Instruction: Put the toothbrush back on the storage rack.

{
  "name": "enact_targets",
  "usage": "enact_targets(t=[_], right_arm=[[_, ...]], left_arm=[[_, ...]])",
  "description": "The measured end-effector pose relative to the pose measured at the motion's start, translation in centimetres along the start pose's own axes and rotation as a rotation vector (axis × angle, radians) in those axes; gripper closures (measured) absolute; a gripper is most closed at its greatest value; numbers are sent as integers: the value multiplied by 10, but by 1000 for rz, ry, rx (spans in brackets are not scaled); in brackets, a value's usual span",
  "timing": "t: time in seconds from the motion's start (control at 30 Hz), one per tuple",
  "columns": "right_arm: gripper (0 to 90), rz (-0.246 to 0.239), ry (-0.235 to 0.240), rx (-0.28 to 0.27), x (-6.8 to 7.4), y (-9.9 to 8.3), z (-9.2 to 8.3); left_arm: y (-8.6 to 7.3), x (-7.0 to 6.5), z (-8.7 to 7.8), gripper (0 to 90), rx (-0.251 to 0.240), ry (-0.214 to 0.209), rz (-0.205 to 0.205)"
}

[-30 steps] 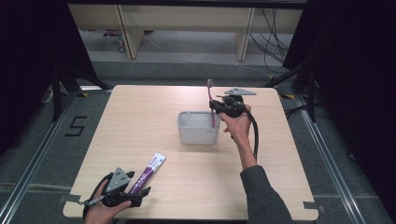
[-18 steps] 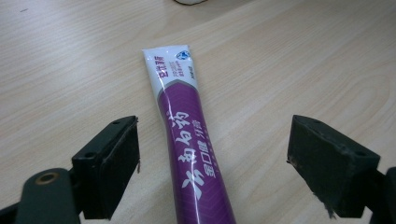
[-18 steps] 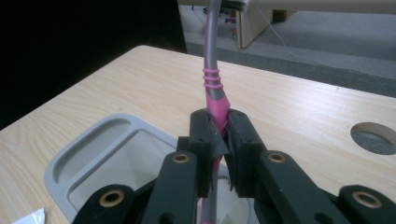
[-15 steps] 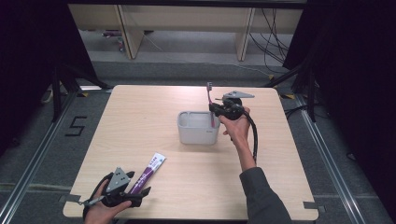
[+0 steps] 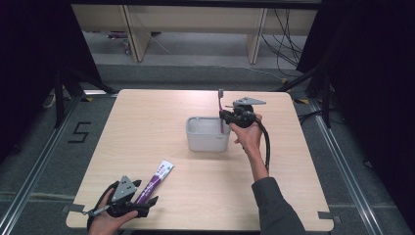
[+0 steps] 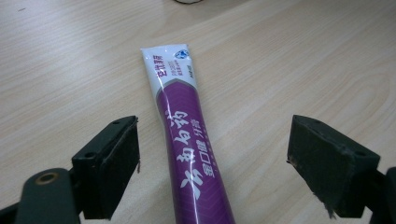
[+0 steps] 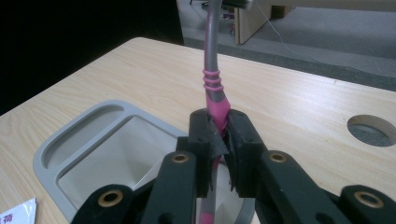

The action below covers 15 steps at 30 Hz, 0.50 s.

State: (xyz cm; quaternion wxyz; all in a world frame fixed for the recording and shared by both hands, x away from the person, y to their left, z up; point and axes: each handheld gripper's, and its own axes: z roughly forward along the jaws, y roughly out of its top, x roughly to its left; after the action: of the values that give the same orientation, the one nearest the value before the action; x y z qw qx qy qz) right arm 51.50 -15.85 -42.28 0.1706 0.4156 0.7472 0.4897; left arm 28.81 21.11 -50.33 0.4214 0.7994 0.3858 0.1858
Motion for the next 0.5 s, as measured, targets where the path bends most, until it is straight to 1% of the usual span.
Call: enact_targets(t=[0.1, 0.17, 0.27, 0.3, 0.33, 0.37, 0.43, 0.5], right_arm=[[815, -4, -2, 8, 1, 0, 0], [811, -20, -10, 4, 1, -1, 0], [800, -22, -3, 5, 1, -1, 0], [792, -32, -3, 6, 0, -1, 0], [778, -26, -3, 12, 0, -1, -1], [766, -3, -13, 9, 2, -2, -2], [749, -20, -10, 8, 0, -2, -2], [700, 2, -19, 13, 2, -3, -5]], left_arm=[[0, 0, 0, 163, 0, 0, 0], [0, 0, 0, 163, 0, -1, 3], [0, 0, 0, 163, 0, 0, 5], [0, 0, 0, 163, -1, 0, 4], [0, 0, 0, 163, 0, 0, 4], [0, 0, 0, 163, 0, 1, 5], [0, 0, 0, 163, 0, 0, 3], [0, 0, 0, 163, 0, 1, 5]])
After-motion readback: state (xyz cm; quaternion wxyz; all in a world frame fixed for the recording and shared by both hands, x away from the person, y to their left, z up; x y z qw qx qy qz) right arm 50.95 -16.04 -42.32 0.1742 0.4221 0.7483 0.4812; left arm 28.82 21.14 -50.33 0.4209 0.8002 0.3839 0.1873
